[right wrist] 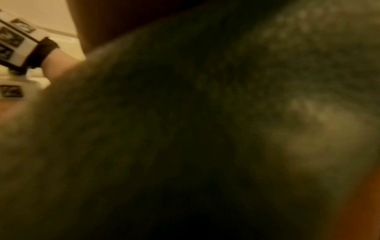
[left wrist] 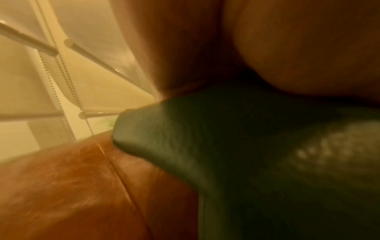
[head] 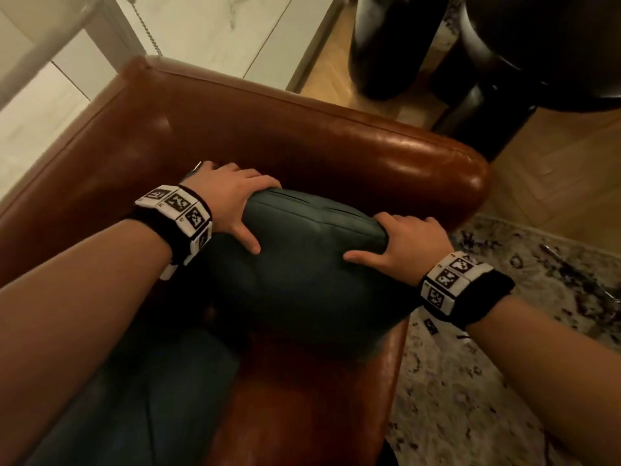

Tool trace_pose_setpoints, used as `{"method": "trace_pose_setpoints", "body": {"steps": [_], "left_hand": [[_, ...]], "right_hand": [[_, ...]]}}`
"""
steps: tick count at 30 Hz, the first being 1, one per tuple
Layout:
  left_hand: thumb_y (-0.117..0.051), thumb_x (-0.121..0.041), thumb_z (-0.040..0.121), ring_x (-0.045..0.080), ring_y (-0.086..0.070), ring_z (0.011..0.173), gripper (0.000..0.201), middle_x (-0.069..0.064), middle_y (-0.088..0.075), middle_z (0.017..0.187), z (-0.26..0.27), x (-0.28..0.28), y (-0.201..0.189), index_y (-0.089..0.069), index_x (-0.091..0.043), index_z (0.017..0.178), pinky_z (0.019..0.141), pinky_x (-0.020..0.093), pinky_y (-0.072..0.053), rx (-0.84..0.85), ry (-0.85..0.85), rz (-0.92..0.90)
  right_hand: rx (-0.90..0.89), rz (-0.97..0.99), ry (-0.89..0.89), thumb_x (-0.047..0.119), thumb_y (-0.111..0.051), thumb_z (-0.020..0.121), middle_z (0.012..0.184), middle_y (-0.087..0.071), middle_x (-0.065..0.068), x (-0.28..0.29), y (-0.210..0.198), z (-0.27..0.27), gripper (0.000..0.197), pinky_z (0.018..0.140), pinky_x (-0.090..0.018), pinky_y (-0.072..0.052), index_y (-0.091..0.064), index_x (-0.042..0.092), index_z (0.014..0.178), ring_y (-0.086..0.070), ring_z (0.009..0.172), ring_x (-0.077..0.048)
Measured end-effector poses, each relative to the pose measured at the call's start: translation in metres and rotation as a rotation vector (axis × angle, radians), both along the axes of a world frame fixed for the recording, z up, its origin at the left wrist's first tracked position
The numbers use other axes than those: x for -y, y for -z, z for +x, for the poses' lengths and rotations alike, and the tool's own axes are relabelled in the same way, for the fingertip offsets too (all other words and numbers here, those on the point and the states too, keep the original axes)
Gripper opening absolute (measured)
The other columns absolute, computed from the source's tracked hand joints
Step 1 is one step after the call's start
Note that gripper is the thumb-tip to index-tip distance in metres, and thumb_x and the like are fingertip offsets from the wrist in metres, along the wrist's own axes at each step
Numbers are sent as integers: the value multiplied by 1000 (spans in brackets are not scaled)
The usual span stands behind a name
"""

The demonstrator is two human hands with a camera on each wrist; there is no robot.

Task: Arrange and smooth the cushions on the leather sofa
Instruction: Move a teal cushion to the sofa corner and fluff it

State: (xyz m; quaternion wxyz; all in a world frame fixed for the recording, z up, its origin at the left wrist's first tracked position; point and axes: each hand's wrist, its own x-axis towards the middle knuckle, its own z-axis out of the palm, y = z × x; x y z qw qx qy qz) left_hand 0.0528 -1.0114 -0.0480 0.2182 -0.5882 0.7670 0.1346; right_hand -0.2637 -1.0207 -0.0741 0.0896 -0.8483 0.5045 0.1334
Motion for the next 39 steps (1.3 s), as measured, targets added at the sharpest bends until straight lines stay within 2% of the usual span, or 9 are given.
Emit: {"method": "trace_pose_setpoints", "body": {"steps": [3,7,11,18,22,26,31,33,39], "left_hand": [[-70,-76,59,29,-17,148,119,-5,-17,162,-6,0,-1,-2,-45,152,116,64,-10,-14,-61,-118],[-59,-37,83,27,-4,151,89,-6,-10,164,-52,-45,20,-8,-35,155,120,58,-3,-186,2,-368],[-31,-48,95,27,-11,151,62,-3,-21,163,-86,-69,59,-23,-32,154,119,58,-4,-208,-74,-448],[-19,-53,98,32,-14,150,59,6,-27,160,-26,-42,63,-25,-31,153,120,55,-3,-76,-311,-567],[-20,-48,99,34,-14,149,57,2,-24,161,-55,-51,57,-23,-32,153,118,60,-1,-110,-285,-585],[-20,-43,100,27,-23,148,53,-2,-32,158,-58,-54,67,-27,-35,151,115,65,-8,-132,-197,-524],[-14,-46,101,30,-16,149,52,-2,-27,160,-33,-35,69,-21,-39,151,117,63,-1,-149,-359,-514],[-13,-47,101,31,-13,150,52,-2,-24,161,-35,-37,70,-19,-39,152,117,63,1,-136,-367,-524],[-26,-37,101,30,-18,149,53,3,-30,159,-74,-65,72,-35,-21,151,121,54,-7,-307,-342,-738]], "right_hand": [[-1,-16,139,97,-30,65,130,-57,-1,15,-6,7,99,100,-47,-36,-42,28,135,-52,120,-25],[196,-270,76,55,-49,92,155,-36,-6,-33,5,37,71,115,-58,-21,-30,19,151,-28,144,-32],[187,-175,60,58,-25,97,162,-22,-5,-63,38,60,69,117,-61,-5,-20,23,156,-13,150,-32],[73,-239,261,59,-6,98,162,-20,5,-27,48,-27,67,120,-51,-4,-16,26,156,-11,150,-24],[199,-327,323,50,-20,99,162,-23,-2,-45,29,13,63,120,-53,-6,-24,19,154,-13,150,-27],[295,-258,-111,48,-33,98,160,-27,-2,-78,41,70,59,120,-51,-9,-30,25,153,-19,149,-23],[112,-243,64,55,-17,100,165,-8,4,-46,60,-39,64,122,-38,2,-8,28,157,1,151,-14],[63,-233,153,56,-7,99,165,-1,5,-49,54,-60,65,121,-43,5,-2,26,157,9,150,-12],[193,-295,-176,44,-27,102,163,-7,3,-76,47,37,59,121,-49,-3,-17,24,156,-5,152,-21]]}}
